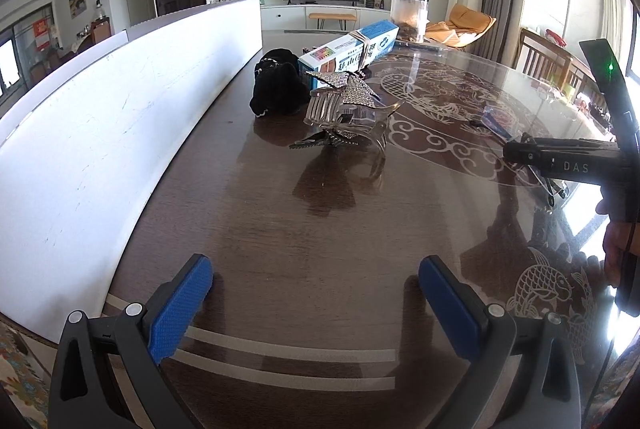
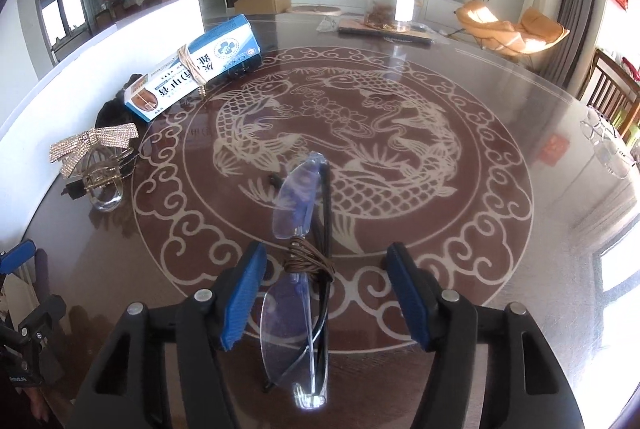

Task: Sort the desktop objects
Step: 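Lift the glasses off the table with the right tool, then grasp the rhinestone bow with the left tool while the right tool holds the glasses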

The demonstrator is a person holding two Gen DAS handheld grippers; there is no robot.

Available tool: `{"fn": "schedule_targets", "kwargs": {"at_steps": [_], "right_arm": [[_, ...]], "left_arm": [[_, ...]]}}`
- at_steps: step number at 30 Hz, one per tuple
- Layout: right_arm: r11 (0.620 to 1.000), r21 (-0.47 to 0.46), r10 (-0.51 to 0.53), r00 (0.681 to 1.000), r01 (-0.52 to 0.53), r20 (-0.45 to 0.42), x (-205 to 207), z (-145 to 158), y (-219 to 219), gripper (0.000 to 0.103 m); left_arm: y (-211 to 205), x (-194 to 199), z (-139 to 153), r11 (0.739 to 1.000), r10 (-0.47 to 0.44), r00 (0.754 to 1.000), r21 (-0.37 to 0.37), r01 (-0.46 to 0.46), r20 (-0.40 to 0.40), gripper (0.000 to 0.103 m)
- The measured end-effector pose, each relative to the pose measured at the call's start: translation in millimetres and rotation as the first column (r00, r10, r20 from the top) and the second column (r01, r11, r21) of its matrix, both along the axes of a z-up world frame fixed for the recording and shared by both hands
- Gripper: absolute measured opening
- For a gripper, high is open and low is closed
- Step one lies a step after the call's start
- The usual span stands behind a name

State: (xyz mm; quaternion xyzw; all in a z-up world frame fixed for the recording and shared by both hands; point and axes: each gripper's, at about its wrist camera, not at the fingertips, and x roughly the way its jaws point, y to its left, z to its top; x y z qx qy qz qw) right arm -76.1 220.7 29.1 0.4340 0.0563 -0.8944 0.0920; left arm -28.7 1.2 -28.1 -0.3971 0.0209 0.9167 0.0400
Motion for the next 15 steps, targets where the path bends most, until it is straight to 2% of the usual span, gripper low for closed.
{"fn": "schedule_targets", "kwargs": {"at_steps": [4,7,12,15], "right_arm": [[1.0,0.002,-0.007,1.0,0.007,0.009,-1,-1,1,0.078],[1.0,-0.01,-0.011,1.0,0.011,0.02,-4,-1,3,0.083],[1.0,-0.009,0.015,1.0,-0.015,0.019,-2,-2,0,0.083],[1.0,-0.009,0.015,1.0,-0.015,0.019,-2,-2,0,0.083]], "left_arm": [[-1,-5,1,0.999,-0.033,0.999,0.001,0.033,0.04,0.103],[3,-16,3,0.999,-0.046,0.994,-0.004,0.047,0.096,0.103],[16,-43,4,0.991,-0.132,0.98,-0.002,0.134,0.148,0.103],[14,-66,12,0.992,-0.127,0.983,0.045,0.122,0.131,0.103]]}}
